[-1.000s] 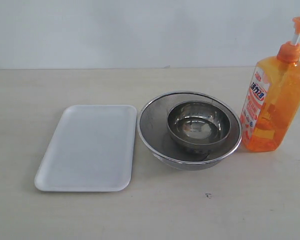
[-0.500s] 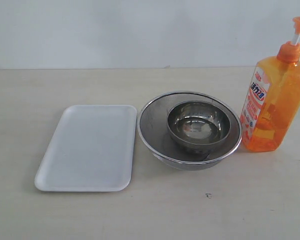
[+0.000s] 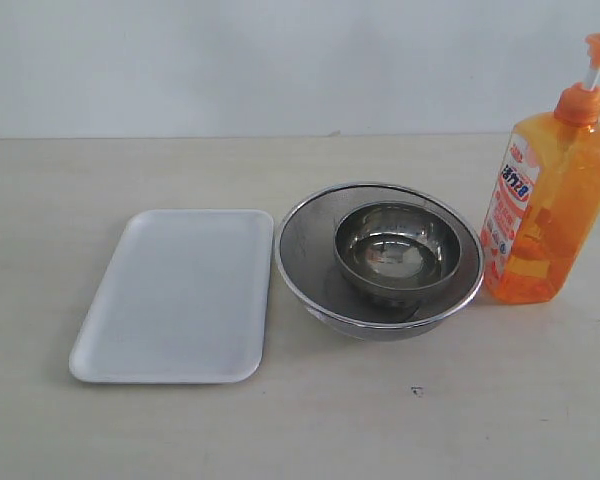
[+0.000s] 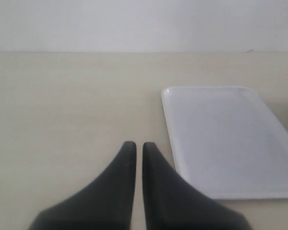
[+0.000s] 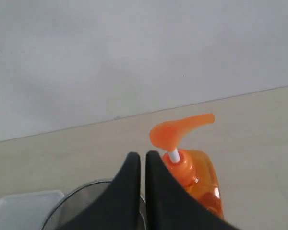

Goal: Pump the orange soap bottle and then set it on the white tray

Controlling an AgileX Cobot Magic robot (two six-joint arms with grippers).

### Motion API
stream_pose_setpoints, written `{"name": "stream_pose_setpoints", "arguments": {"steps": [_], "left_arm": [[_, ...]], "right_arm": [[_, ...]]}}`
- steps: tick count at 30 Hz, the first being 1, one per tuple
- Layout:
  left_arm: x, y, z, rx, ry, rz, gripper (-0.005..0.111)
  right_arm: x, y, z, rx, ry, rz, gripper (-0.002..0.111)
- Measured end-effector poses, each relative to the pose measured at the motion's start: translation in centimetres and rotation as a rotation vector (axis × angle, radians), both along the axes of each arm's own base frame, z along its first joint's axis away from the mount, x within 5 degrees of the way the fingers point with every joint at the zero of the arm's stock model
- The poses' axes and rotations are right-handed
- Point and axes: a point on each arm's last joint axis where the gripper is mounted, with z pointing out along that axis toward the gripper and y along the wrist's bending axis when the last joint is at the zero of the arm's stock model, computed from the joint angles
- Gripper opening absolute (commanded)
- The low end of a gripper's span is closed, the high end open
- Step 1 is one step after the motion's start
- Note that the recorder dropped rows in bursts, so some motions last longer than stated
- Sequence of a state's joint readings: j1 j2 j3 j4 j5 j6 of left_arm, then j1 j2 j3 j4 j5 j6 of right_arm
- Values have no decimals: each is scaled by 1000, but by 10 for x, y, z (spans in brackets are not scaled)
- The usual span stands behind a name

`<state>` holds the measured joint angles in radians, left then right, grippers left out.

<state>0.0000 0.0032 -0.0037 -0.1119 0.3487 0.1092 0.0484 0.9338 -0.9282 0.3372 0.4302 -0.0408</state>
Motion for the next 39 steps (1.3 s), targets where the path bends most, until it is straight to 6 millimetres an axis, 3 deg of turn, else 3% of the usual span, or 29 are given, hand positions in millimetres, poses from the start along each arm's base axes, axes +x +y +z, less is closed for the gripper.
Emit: {"name": "stream_pose_setpoints", "arguments": {"steps": [5, 9, 13, 22, 26, 39], "left_arm": [[0, 0, 0, 0, 0, 0, 5], [0, 0, 0, 0, 0, 0, 5], [0, 0, 0, 0, 0, 0, 5], [0, 0, 0, 0, 0, 0, 5], [0, 0, 0, 0, 0, 0, 5], [0, 0, 0, 0, 0, 0, 5]], "right_arm": [[-5, -12, 49, -115, 105, -31, 0], [5, -17, 62, -204, 323, -15, 0], [43, -17, 52, -229, 493, 27, 0], [109, -17, -5, -227, 724, 84, 0], [121, -20, -16, -264, 761, 69, 0], [126, -24, -7, -296, 710, 50, 0]]}}
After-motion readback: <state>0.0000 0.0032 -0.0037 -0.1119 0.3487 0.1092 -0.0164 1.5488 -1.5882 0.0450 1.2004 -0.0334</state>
